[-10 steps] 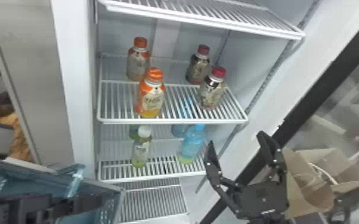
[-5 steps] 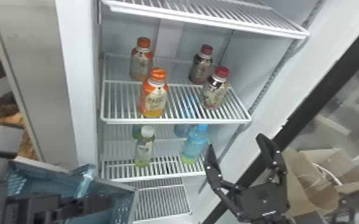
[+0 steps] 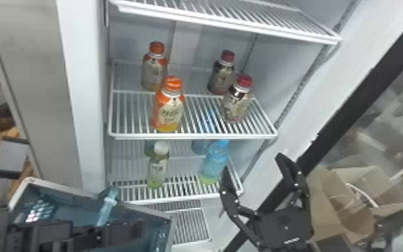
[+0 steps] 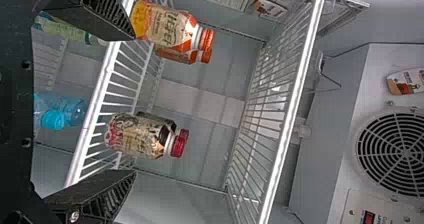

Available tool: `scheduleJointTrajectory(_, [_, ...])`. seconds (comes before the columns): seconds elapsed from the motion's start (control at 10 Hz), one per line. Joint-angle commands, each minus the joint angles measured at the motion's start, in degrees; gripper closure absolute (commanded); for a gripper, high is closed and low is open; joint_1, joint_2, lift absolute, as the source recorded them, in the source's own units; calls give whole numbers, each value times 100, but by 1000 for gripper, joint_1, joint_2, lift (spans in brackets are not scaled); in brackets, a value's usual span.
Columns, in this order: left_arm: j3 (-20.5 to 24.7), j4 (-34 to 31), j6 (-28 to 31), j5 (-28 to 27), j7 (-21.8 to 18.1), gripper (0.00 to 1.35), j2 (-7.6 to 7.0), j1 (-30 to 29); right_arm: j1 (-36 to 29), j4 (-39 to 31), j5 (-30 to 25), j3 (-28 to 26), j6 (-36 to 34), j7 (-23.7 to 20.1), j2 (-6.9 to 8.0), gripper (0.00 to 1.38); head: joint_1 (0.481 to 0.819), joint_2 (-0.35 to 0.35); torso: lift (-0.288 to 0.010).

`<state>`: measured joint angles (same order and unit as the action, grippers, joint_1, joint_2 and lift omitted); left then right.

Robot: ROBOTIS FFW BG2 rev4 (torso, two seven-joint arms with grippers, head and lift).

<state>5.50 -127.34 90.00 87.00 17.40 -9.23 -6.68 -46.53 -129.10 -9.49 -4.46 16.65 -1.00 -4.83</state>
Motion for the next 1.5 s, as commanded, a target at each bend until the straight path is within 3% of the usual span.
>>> scheduleJointTrajectory(0.0, [-1,1,3,-131,0,1205,0,8,-29,-20,0,1,-48,-14,-1,91,695,-350,-40])
scheduleJointTrajectory(0.5, [113,-140,3,-1045,9,1205,-88,22,-15,-20,35,-11,-104,-31,-1,90,695,-334,-40])
scheduleJointTrajectory(0.8, [284,-407,3,-999,53,1205,-27,-175,-1,-6,80,-11,-132,-31,-9,90,695,-299,-40])
scheduleJointTrajectory(1.4, [433,-731,3,-771,44,1205,35,-344,41,-6,126,1,-160,-67,-18,90,695,-312,-40])
